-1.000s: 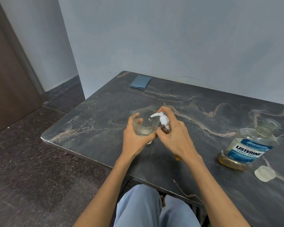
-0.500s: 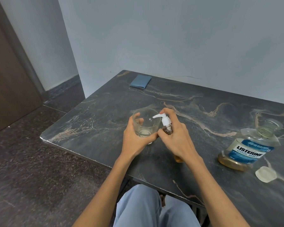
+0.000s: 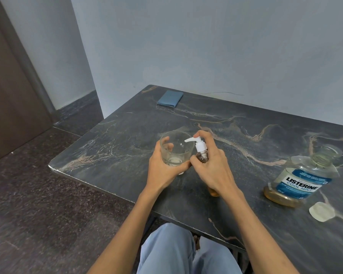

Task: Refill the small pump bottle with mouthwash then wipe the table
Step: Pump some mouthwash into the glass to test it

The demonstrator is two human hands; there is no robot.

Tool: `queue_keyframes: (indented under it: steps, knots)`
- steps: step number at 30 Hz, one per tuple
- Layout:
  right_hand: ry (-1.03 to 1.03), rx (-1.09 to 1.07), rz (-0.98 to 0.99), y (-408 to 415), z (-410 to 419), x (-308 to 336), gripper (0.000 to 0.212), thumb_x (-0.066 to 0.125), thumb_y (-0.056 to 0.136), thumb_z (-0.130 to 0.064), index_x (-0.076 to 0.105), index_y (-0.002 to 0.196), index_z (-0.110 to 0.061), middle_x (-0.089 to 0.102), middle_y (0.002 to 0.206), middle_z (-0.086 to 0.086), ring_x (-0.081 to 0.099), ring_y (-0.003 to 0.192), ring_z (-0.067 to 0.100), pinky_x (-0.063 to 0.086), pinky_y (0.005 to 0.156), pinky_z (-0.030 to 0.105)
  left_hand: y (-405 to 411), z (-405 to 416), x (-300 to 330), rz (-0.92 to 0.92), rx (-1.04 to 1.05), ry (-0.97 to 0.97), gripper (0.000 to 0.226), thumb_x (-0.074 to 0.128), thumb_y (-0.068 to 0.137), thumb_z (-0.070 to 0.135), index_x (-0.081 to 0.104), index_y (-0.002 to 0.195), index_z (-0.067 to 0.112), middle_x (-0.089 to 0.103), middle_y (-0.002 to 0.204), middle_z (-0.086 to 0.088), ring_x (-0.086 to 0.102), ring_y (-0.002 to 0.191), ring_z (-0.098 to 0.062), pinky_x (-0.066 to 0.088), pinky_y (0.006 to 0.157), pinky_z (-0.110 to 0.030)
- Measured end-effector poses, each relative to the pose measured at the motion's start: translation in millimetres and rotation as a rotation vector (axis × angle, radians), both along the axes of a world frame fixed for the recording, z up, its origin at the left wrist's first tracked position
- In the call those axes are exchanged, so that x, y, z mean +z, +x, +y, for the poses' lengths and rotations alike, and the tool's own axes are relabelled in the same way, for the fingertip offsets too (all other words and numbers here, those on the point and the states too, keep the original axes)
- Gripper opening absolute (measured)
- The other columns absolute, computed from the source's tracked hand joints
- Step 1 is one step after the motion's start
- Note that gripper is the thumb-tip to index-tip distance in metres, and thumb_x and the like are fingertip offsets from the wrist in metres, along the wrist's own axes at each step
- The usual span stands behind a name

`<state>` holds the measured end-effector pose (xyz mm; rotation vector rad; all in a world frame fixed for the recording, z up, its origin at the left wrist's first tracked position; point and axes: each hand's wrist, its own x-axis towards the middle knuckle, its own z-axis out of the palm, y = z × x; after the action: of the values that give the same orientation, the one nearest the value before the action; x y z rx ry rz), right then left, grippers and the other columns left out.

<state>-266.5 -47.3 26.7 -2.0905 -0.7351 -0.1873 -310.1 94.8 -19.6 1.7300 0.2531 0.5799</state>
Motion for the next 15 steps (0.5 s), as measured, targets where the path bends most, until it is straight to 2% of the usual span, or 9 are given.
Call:
queue_keyframes:
  steps: [5,8,12,15]
  knots:
    - [0.028,0.056,0.023,1.0,-2.5,0.8,0.070,0.056,0.075,-0.012,0.032,0.125,-0.057,0.060,0.064,-0.005,0.050,0.047,0.009,0.046,0.050,0.025,-0.6,-0.7,-0.5,-0.006,0.007,0.003,0.090,0.079,0.045,0.054,0.044,0.125,0.034,0.058,0.115,0.010,0.055,0.108,0.002,0.046,0.087,-0.017]
    - [0.031,0.048,0.022,1.3,-4.2,-1.6,0.063,0.056,0.074,-0.013,0.036,0.118,-0.053,0.056,0.061,-0.012,0.050,0.048,0.007,0.041,0.052,0.023,-0.1,-0.8,-0.4,-0.010,0.002,0.000,0.091,0.080,0.044,0.054,0.044,0.125,0.033,0.058,0.114,0.010,0.056,0.107,0.002,0.047,0.086,-0.016]
    - [0.047,0.020,0.013,0.6,-3.2,-3.0,0.057,0.057,0.074,-0.013,0.036,0.110,-0.053,0.050,0.054,-0.009,0.045,0.045,0.008,0.040,0.049,0.028,0.3,-1.1,-0.6,-0.006,0.005,-0.010,0.091,0.080,0.044,0.055,0.045,0.124,0.034,0.058,0.113,0.012,0.055,0.107,0.002,0.046,0.087,-0.017]
    - [0.060,0.030,0.018,0.0,-3.5,-1.0,0.064,0.057,0.075,-0.011,0.036,0.117,-0.054,0.056,0.059,-0.002,0.049,0.046,0.011,0.046,0.050,0.028,0.0,-1.5,0.0,-0.003,0.010,-0.002,0.090,0.080,0.044,0.056,0.045,0.124,0.035,0.057,0.112,0.014,0.055,0.106,0.004,0.047,0.087,-0.018]
